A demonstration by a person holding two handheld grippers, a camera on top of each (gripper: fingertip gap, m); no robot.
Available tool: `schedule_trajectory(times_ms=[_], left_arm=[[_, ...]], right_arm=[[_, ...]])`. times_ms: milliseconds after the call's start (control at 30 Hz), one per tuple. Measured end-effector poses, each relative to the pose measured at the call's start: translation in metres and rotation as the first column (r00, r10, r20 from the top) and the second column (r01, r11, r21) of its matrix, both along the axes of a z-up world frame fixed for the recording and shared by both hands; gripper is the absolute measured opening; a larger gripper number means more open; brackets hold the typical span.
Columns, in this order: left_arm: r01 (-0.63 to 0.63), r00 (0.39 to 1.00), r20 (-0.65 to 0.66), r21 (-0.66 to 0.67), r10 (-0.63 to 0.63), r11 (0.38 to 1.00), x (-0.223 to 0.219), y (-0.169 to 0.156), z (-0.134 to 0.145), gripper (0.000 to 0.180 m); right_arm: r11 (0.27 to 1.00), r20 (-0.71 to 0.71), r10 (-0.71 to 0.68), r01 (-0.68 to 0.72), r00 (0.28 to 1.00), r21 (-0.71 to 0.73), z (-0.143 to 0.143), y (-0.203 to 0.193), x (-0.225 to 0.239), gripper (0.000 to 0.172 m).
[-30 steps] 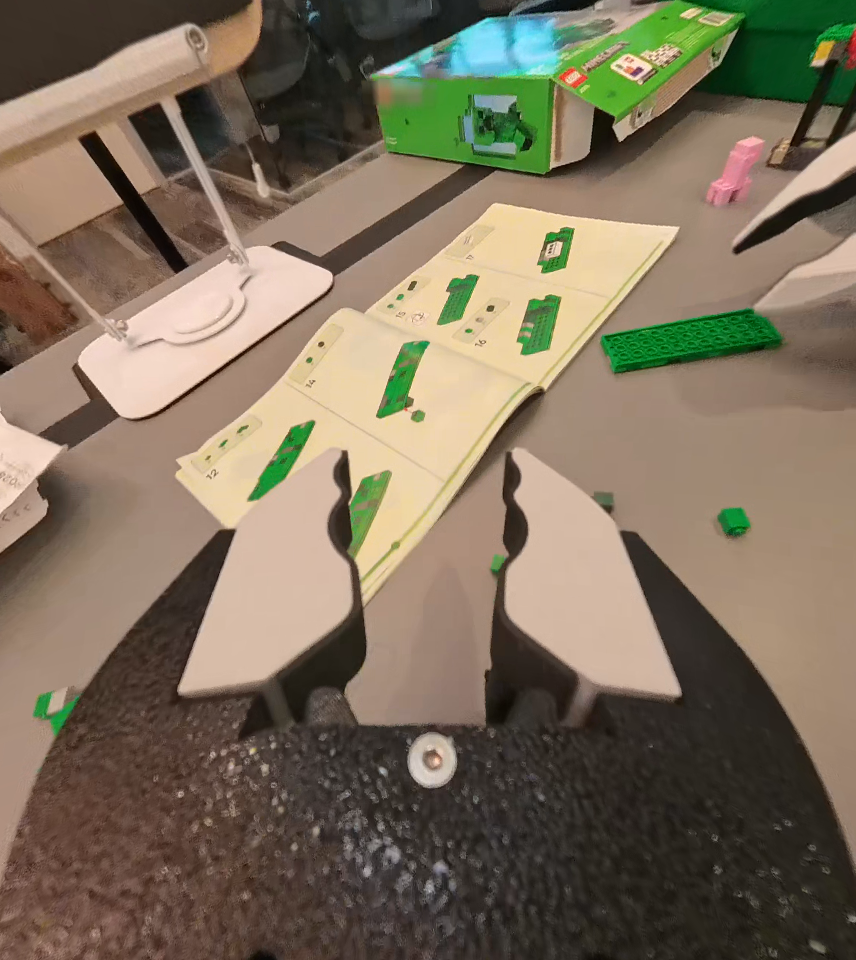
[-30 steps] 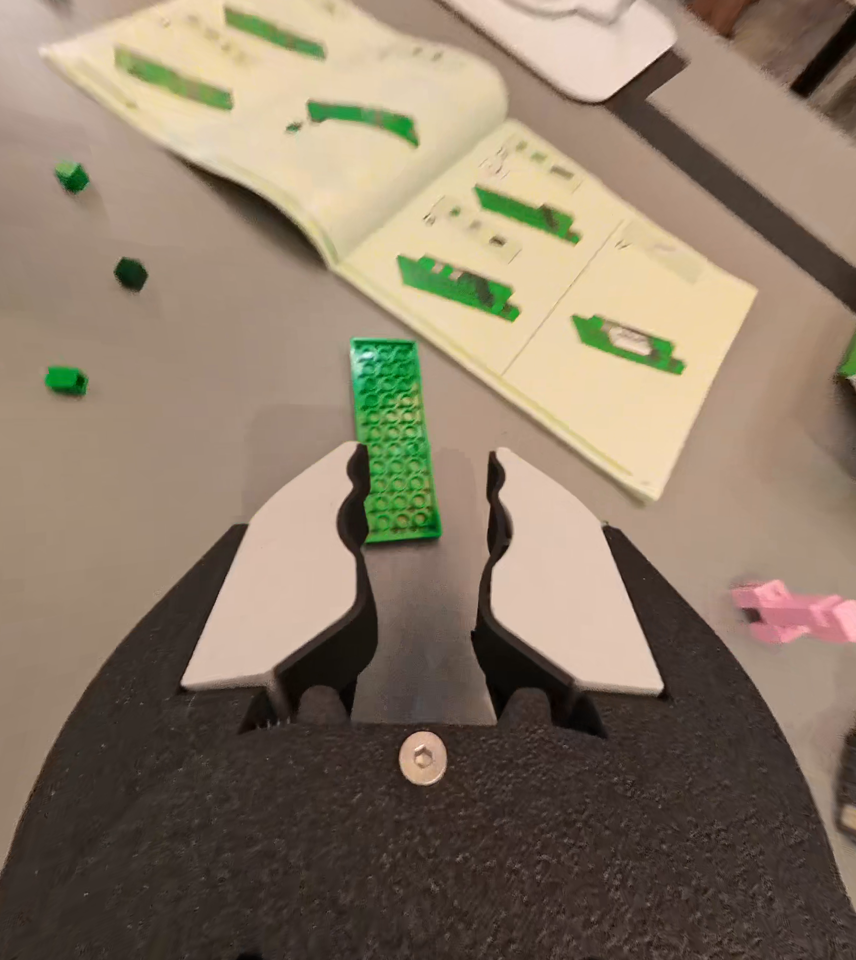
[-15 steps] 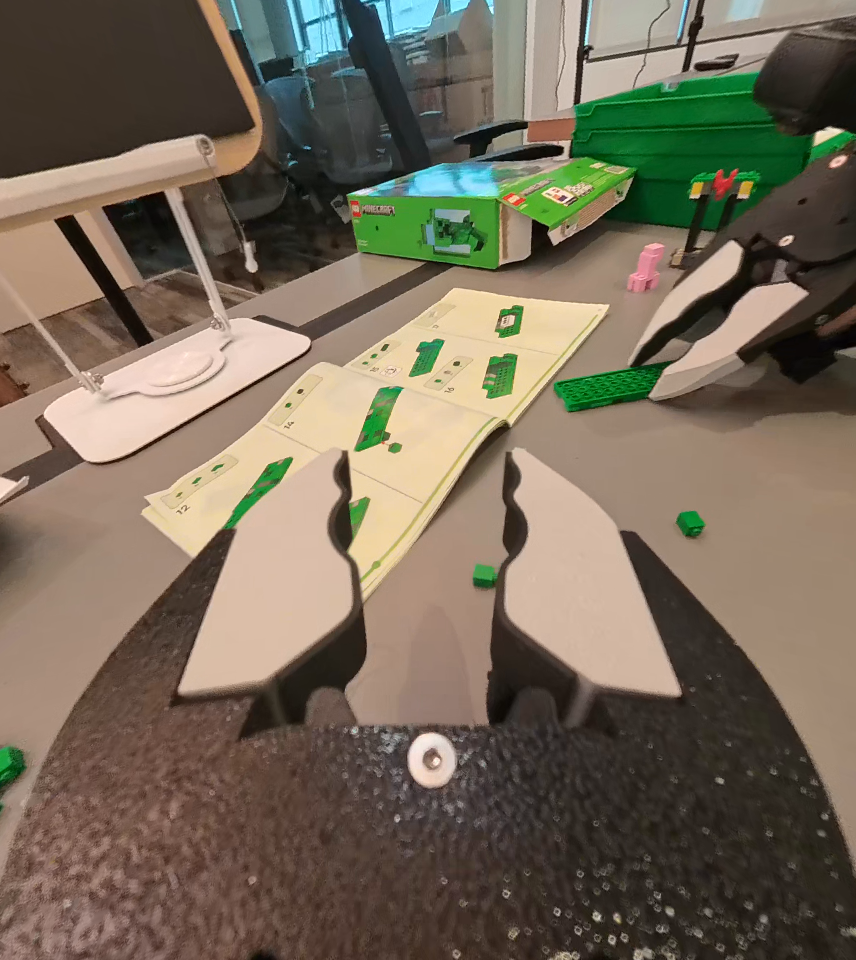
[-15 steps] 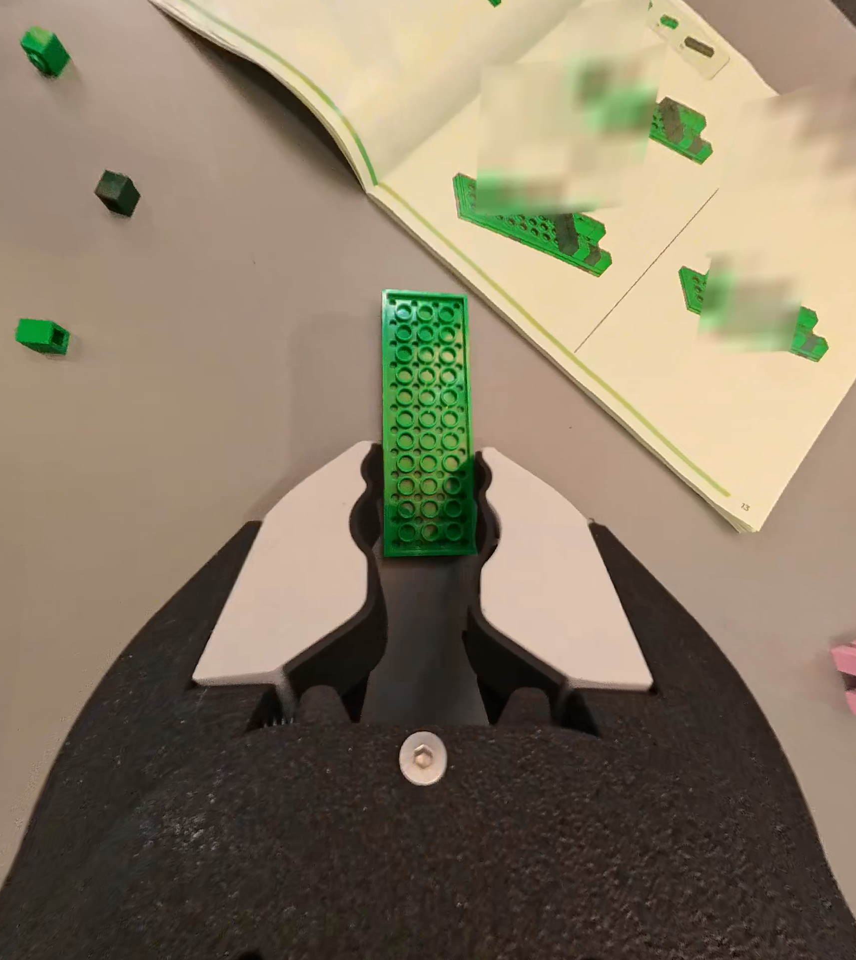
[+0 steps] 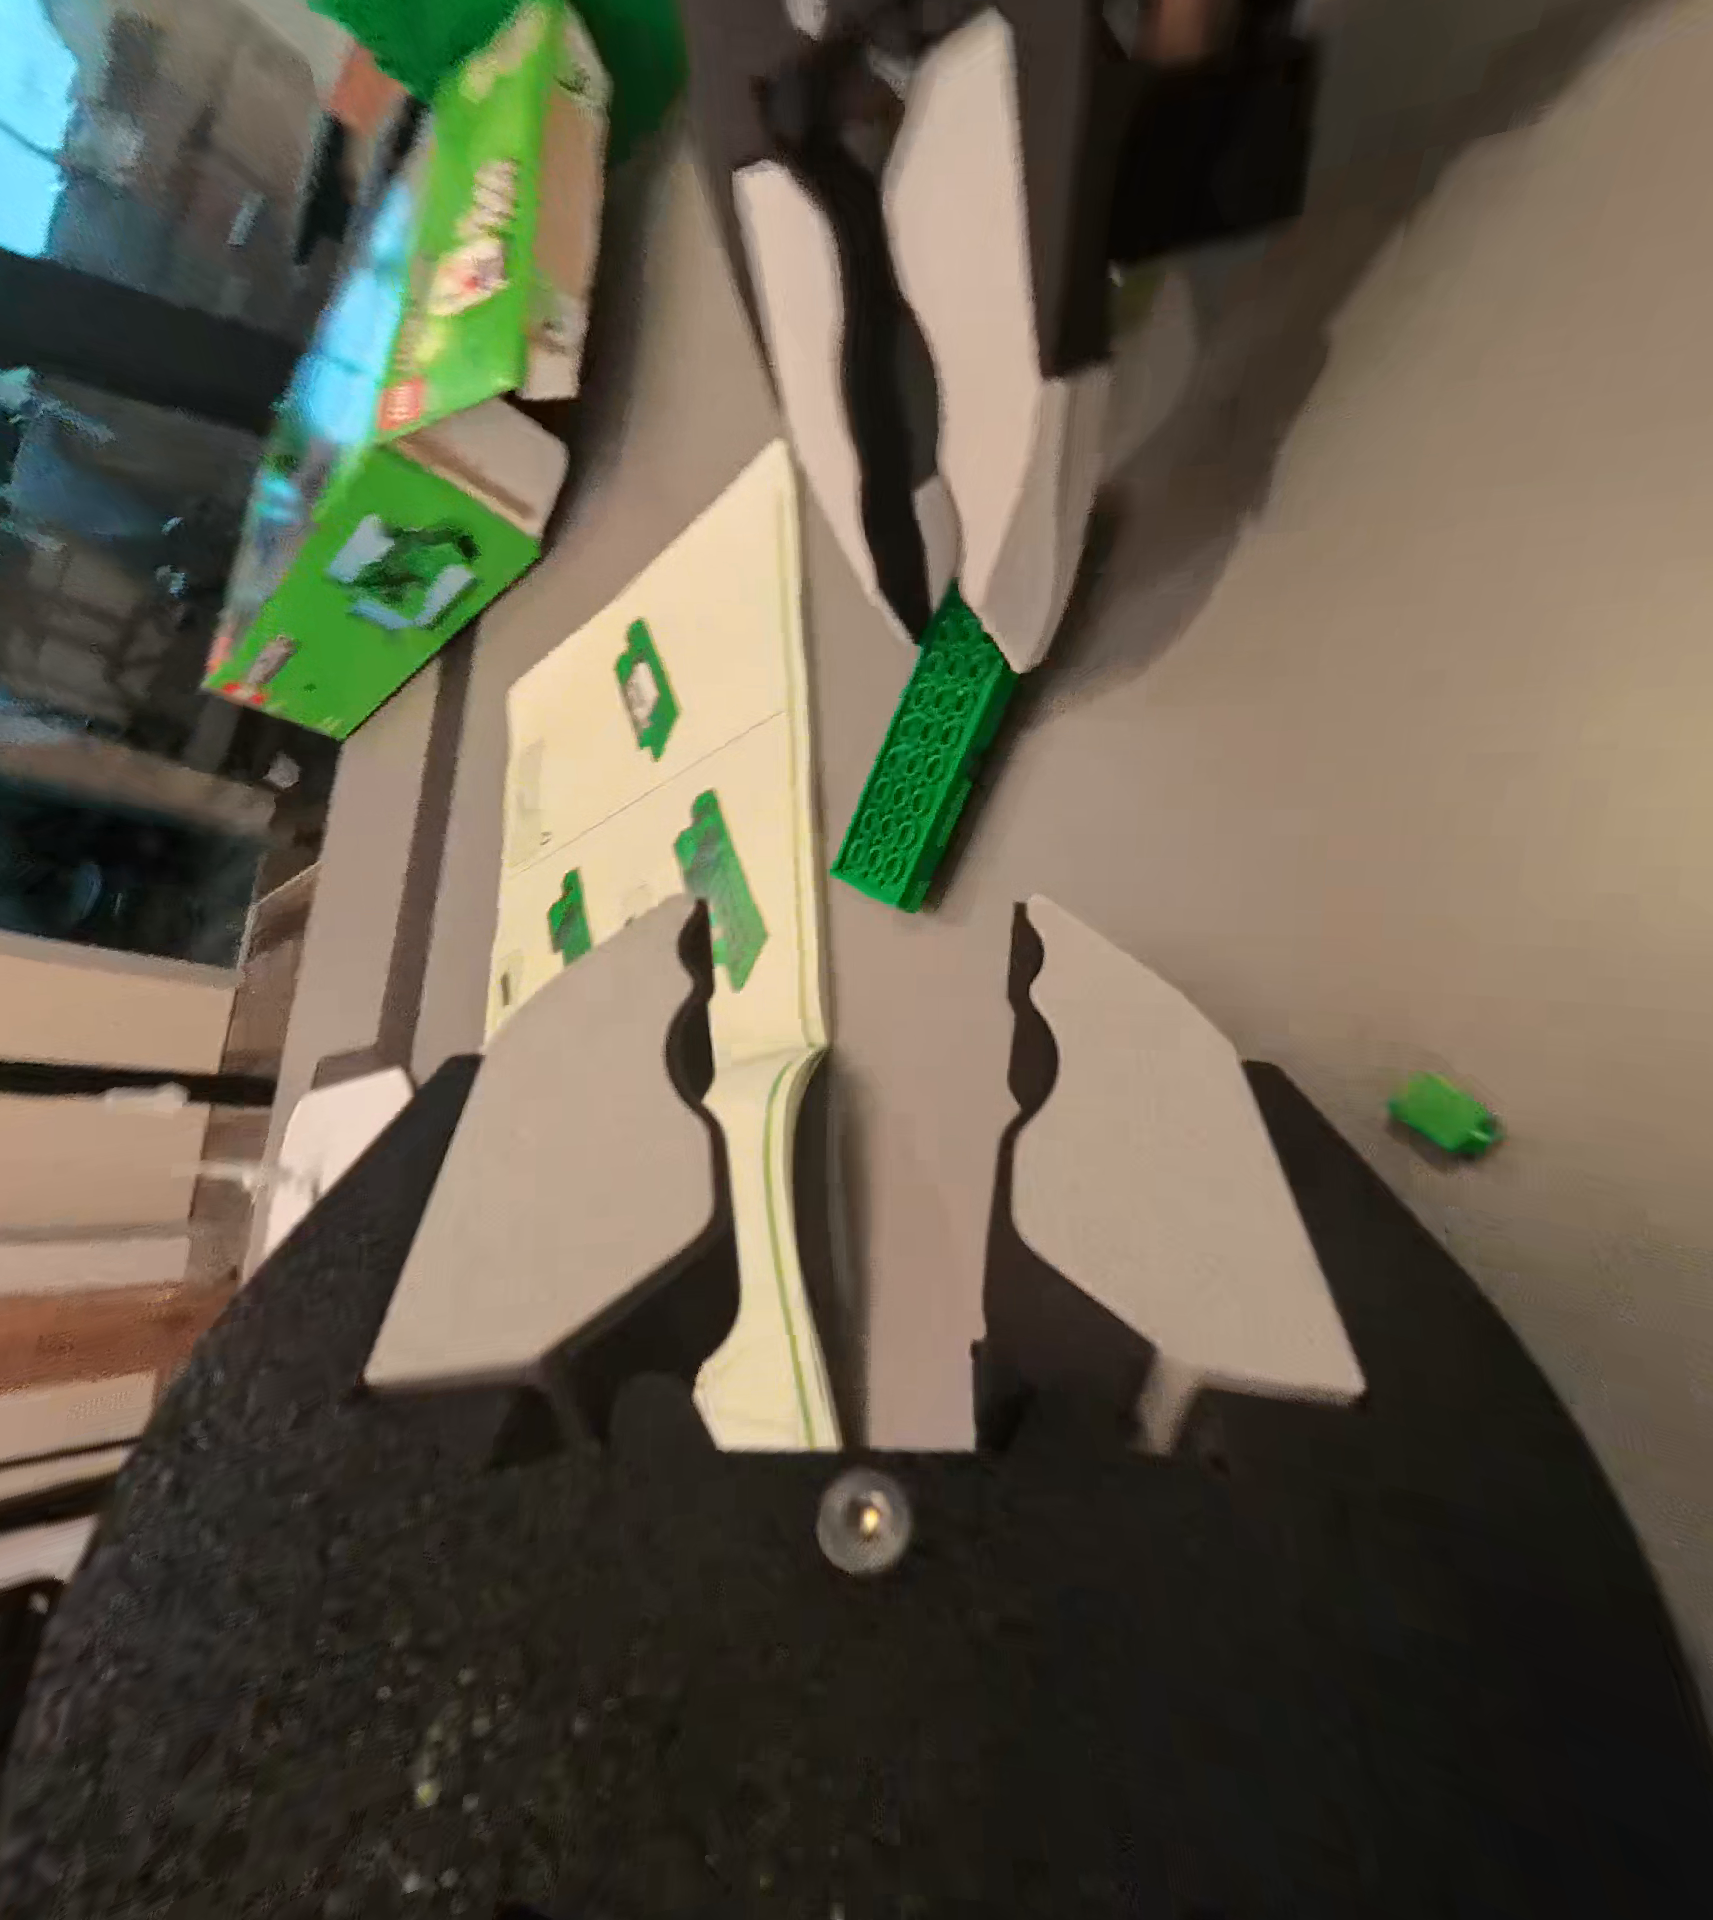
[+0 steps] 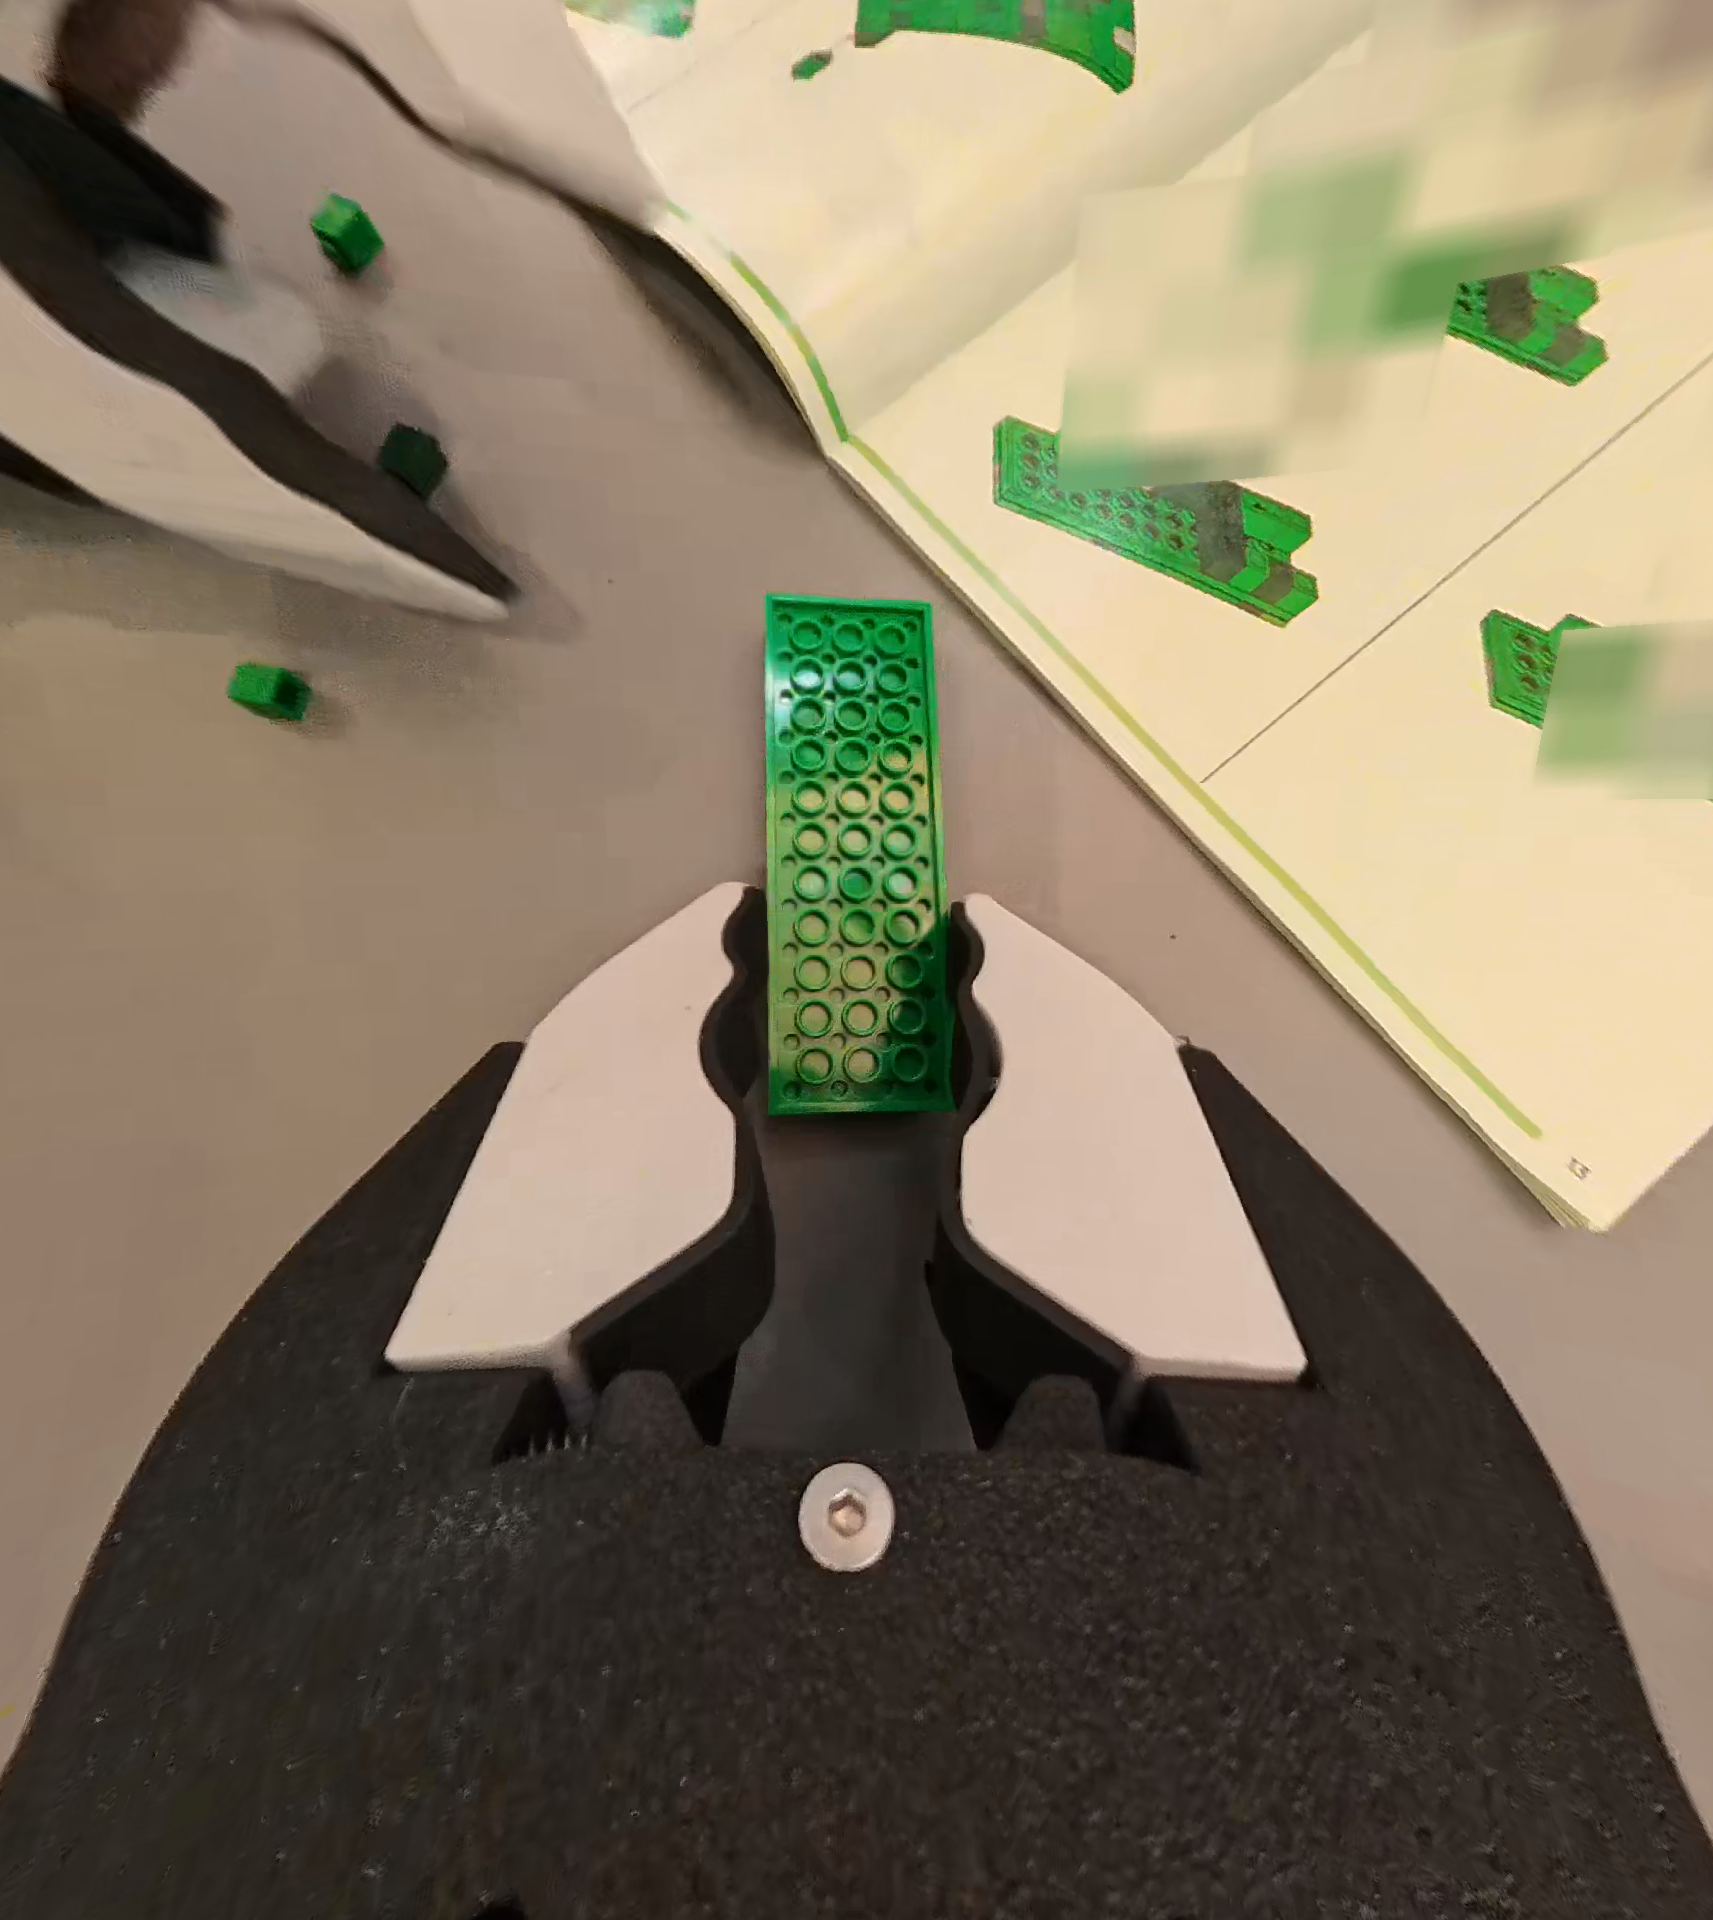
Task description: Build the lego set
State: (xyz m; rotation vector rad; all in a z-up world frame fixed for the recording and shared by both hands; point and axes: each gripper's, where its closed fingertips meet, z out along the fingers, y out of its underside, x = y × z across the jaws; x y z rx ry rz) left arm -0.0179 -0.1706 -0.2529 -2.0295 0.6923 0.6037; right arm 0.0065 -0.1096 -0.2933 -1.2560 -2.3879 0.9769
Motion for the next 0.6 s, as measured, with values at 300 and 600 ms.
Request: schedule_trajectory(times_ms=[300, 600], left_arm=[[0.133, 0.958, -0.224, -0.198, -0.177, 0.971, -0.003, 0.038, -0.031, 0.029], [0.0, 0.992, -0.122, -0.184, -0.022, 0.983, -0.012, 0.039, -0.034, 0.006]], right_arm=[[0.966, 0.133, 0.118, -0.083, 0.984, -0.245, 0.004, -0.004, 0.006, 0.033], [0.927, -0.091, 0.135, -0.158, 0.987, -0.341, 0.043, -0.003, 0.007, 0.052]])
